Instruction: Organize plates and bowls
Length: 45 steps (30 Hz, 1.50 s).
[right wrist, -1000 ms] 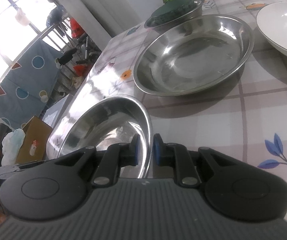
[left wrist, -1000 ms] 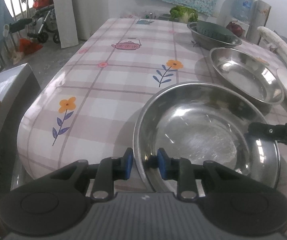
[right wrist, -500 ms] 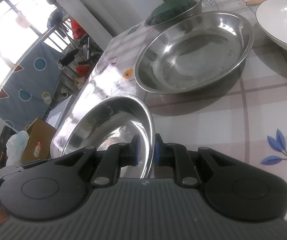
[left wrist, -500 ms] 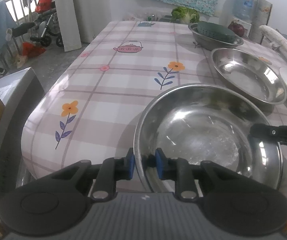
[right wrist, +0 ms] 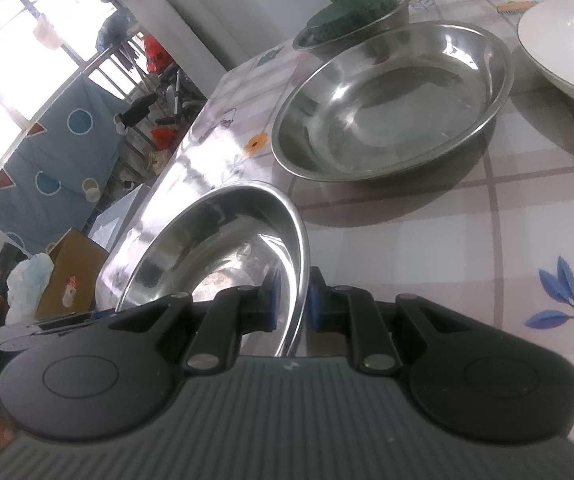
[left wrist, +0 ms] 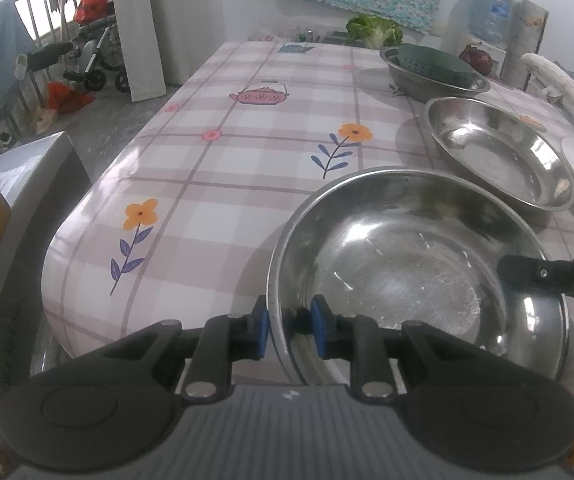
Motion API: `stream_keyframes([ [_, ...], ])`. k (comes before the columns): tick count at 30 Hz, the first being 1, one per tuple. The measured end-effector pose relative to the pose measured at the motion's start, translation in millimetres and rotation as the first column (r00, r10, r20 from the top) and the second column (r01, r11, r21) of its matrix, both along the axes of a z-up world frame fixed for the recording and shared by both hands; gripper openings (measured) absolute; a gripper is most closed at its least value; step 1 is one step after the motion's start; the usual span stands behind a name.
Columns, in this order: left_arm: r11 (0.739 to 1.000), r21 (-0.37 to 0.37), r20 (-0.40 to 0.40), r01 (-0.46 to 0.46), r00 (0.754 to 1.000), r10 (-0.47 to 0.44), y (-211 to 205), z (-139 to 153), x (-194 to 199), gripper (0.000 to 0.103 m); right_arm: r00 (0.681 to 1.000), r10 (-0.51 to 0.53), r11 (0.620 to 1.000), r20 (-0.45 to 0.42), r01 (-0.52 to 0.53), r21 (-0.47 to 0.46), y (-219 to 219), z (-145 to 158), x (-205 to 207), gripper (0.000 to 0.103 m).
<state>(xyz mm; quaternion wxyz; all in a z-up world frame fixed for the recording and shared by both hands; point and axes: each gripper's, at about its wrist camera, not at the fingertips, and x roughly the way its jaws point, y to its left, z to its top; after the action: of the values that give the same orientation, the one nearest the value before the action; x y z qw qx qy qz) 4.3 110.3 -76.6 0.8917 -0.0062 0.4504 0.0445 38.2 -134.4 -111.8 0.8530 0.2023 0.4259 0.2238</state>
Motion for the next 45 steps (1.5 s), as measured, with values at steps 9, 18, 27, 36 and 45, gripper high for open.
stream_keyframes([
  [9, 1.000, -0.007, -0.001, -0.003, 1.000, 0.003, -1, -1, -2, 0.023, 0.998, 0.021, 0.997, 0.057, -0.016, -0.071, 7, 4, -4, 0.013],
  [18, 1.000, -0.024, -0.010, 0.007, 1.000, -0.007, -1, 0, -9, 0.023, 0.997, 0.025, 0.994, 0.077, -0.017, -0.108, 8, 7, -4, 0.013],
  [27, 0.999, -0.035, -0.012, 0.008, 1.000, -0.009, -1, -1, -10, 0.023, 0.997, 0.023, 0.992, 0.072, -0.015, -0.122, 9, 4, -3, 0.013],
  [36, 0.999, -0.038, -0.012, 0.013, 1.000, -0.013, -1, -3, -6, 0.026, 0.997, 0.024, 0.992, 0.074, -0.014, -0.124, 10, 5, -3, 0.013],
  [45, 0.999, -0.031, 0.000, 0.016, 1.000, -0.016, -2, -5, -1, 0.030, 0.997, 0.025, 0.992, 0.075, -0.015, -0.124, 10, 4, -4, 0.013],
])
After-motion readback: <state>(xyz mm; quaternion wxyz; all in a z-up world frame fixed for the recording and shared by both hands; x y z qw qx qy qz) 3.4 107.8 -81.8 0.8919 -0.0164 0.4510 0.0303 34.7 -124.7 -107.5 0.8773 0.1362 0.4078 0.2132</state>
